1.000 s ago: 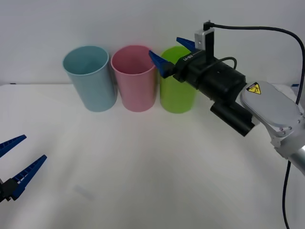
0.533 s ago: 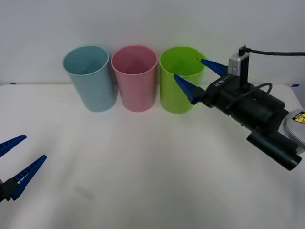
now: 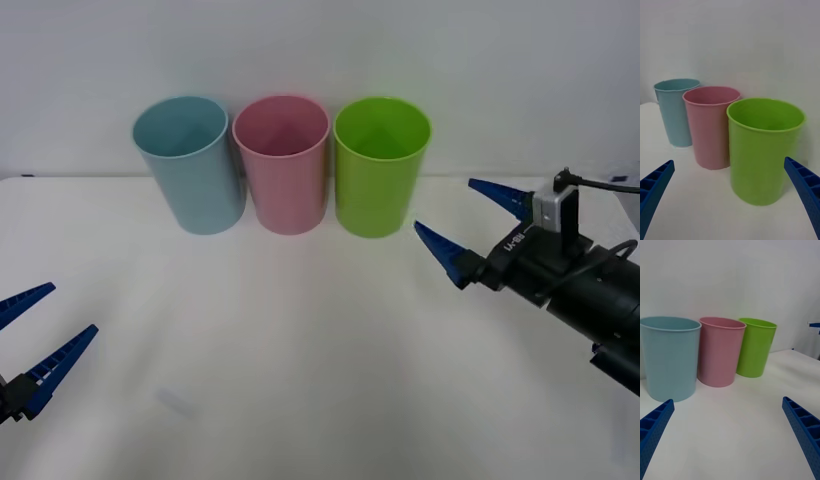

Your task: Grasp the object on the table and drop it into the matching bin: aluminum can to the light blue bin, PET bottle to the pink bin.

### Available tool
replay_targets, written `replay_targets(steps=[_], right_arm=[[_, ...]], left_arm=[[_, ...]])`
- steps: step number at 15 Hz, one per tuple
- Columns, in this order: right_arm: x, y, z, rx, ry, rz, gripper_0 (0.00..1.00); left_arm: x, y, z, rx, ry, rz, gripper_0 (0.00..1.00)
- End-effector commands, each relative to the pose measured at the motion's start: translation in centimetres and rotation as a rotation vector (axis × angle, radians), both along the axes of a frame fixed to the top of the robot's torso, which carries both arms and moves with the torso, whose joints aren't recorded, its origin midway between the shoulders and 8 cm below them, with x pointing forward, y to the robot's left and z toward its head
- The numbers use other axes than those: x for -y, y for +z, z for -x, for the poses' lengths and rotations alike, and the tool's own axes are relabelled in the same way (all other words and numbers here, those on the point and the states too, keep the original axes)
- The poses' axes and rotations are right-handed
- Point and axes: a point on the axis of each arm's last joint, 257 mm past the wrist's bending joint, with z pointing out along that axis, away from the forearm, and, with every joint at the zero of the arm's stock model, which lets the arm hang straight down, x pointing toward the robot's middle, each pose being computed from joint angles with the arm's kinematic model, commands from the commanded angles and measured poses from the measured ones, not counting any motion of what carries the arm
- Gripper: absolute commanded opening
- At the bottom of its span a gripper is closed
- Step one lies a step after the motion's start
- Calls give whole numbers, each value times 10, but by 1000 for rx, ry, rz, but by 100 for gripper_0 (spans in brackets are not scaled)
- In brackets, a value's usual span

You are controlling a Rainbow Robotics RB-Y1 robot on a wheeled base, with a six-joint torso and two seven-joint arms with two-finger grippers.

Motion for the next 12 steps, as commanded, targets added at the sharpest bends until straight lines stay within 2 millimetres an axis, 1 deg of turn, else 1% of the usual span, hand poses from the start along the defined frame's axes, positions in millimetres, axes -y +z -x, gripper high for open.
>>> replay_targets(steps=[1, 3, 5, 9, 12], right_arm=[[14, -18, 14, 5, -10, 42, 100], [20, -32, 23, -2, -14, 69, 100], [24, -43, 35, -33, -2, 60, 100], [33, -70, 64, -96, 74, 55, 100], [44, -82, 79, -109, 128, 57, 100]], left_arm=[[0, 0, 0, 0, 0, 0, 100], [0, 0, 0, 0, 0, 0, 100], [0, 0, 0, 0, 0, 0, 100], [0, 0, 0, 0, 0, 0, 100], [0, 0, 0, 0, 0, 0, 100]])
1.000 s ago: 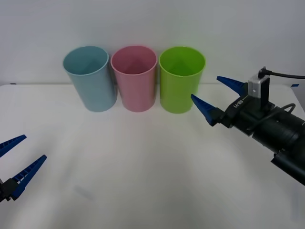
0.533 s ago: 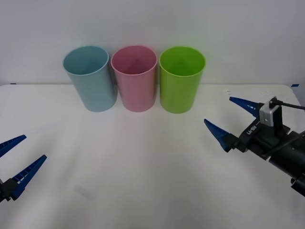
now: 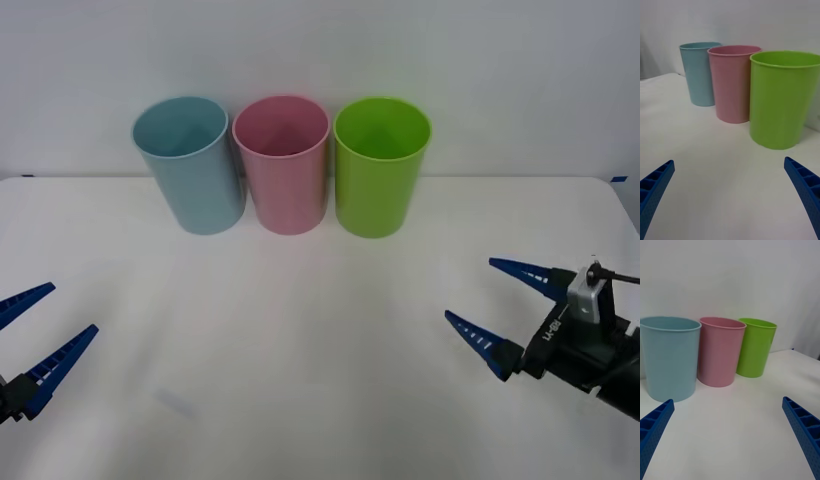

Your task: Grasp the object on the table and drop it into the matching bin: aluminum can to the light blue bin, PET bottle to the pink bin.

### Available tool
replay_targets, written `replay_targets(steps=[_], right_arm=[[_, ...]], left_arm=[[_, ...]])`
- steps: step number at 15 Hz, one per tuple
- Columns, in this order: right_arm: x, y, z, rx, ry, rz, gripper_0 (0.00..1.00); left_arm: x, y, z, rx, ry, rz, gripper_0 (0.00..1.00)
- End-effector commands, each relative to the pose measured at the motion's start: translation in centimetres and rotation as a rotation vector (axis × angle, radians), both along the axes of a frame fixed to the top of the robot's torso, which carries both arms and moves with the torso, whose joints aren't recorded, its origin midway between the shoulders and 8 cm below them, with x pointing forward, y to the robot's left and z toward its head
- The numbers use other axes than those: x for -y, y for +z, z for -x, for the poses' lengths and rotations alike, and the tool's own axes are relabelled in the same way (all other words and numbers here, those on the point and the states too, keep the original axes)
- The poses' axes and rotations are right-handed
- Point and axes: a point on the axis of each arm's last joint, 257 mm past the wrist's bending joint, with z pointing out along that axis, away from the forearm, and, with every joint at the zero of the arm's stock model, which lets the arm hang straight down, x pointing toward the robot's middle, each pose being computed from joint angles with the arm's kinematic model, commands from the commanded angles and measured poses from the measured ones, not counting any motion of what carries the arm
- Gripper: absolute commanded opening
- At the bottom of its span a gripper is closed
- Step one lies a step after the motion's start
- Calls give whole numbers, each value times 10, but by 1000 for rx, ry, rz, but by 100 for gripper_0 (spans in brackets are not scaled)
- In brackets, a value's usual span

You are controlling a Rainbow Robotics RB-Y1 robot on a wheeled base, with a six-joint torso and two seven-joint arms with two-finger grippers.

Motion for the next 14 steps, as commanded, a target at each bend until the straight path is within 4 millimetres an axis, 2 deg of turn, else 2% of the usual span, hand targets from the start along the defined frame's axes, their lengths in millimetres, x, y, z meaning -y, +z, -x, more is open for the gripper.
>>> replay_targets(steps=[1, 10, 14], right_arm=[[11, -11, 12, -7, 40, 6, 100], [46, -47, 55, -88, 14, -1, 100], [53, -49, 66, -88, -6, -14, 100]], left_arm=[[0, 0, 0, 0, 0, 0, 100], [0, 0, 0, 0, 0, 0, 100], [0, 0, 0, 0, 0, 0, 100]])
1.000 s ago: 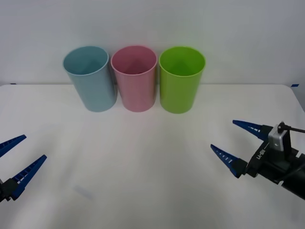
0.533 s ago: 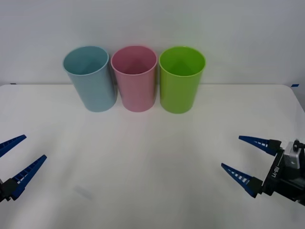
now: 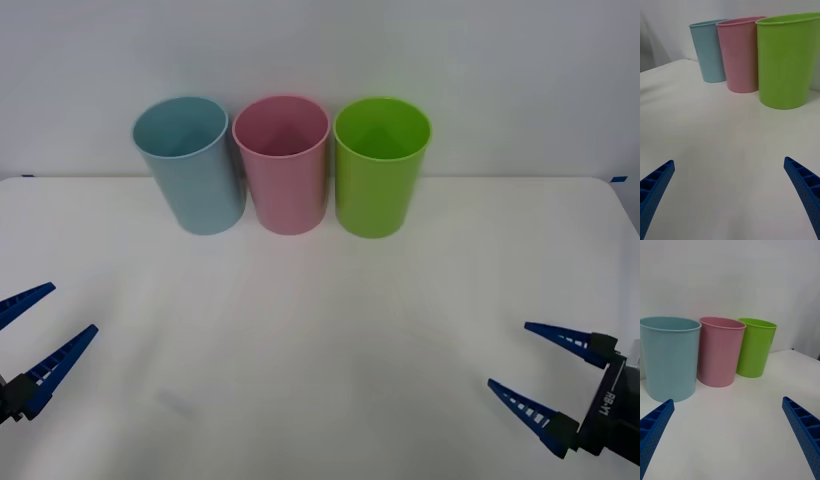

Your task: Grasp the object on the table and drop it into the matching bin: aluminum can to the light blue bin, PET bottle to the pink bin.

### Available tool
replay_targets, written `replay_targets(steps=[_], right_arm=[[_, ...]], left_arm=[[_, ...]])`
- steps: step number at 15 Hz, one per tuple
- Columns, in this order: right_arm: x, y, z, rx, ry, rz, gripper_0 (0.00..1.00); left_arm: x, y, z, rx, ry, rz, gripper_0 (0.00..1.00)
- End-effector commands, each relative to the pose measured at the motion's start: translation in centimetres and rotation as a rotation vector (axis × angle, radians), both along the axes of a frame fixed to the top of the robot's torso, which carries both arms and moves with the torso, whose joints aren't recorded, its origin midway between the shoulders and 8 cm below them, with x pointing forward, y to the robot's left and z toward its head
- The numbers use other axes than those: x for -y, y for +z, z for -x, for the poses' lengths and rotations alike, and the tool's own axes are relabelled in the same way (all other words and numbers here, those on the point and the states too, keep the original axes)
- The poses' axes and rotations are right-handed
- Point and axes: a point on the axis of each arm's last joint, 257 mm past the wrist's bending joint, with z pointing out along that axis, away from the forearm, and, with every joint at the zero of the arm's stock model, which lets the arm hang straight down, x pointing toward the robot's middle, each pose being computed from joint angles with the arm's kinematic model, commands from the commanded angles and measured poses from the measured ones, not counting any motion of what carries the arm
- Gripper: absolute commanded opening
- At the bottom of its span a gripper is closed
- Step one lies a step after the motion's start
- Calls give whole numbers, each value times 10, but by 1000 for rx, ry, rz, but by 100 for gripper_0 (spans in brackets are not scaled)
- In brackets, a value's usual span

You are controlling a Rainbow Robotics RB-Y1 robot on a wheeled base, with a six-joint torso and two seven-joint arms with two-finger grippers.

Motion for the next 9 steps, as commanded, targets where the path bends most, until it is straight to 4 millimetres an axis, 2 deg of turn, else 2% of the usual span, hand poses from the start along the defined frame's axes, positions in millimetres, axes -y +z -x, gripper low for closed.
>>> replay_targets(steps=[1, 9], right_arm=[[5, -1, 7, -2, -16, -12, 100], [13, -16, 39, -42, -19, -26, 100]], left_arm=[[0, 0, 0, 0, 0, 0, 100], [0, 0, 0, 0, 0, 0, 100]])
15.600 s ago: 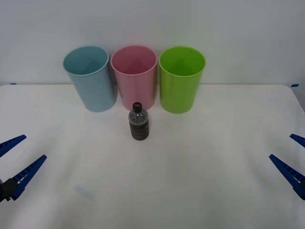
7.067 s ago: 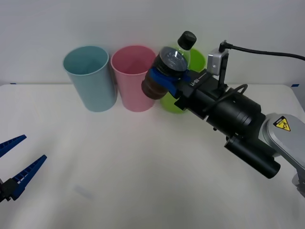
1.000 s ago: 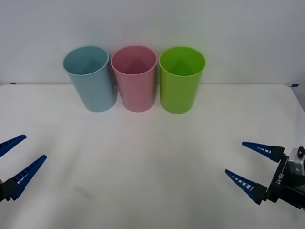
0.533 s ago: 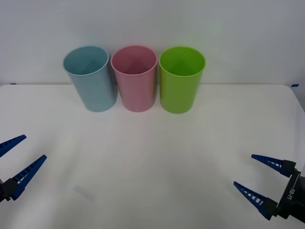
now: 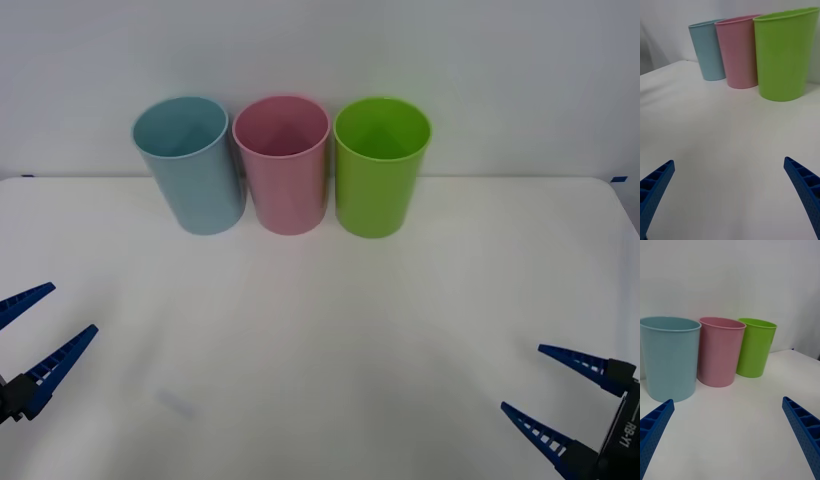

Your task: Grasp the object on the table and drop it into the matching bin: aluminum can to the light blue bin, PET bottle to the pink bin.

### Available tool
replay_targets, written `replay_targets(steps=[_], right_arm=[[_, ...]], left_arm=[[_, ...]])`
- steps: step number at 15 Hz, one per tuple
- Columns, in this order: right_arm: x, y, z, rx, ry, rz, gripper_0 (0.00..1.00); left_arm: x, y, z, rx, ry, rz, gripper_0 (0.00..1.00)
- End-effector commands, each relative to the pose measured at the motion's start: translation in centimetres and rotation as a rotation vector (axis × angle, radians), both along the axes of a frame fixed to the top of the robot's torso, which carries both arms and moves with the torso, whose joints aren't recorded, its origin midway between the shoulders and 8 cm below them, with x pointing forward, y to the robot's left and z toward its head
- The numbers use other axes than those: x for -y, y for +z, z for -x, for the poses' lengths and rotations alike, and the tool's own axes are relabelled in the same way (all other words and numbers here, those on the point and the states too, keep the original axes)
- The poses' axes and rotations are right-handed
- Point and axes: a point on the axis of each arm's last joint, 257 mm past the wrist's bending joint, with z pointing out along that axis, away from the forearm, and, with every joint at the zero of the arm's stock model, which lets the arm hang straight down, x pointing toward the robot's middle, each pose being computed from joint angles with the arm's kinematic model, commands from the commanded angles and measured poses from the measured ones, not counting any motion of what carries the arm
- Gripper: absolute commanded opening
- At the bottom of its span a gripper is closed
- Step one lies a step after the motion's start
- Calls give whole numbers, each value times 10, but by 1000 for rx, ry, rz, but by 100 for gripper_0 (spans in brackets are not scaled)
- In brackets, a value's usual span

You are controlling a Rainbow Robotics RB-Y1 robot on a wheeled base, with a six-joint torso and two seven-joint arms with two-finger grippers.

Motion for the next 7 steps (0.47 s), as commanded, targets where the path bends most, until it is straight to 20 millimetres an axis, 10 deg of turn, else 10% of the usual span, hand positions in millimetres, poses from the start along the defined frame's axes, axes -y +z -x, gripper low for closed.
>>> replay_targets(steps=[1, 7], right_arm=[[8, -3, 11, -1, -11, -12, 100], [11, -4, 14, 12, -29, -26, 100]], left_arm=[[0, 0, 0, 0, 0, 0, 100], [0, 0, 0, 0, 0, 0, 100]])
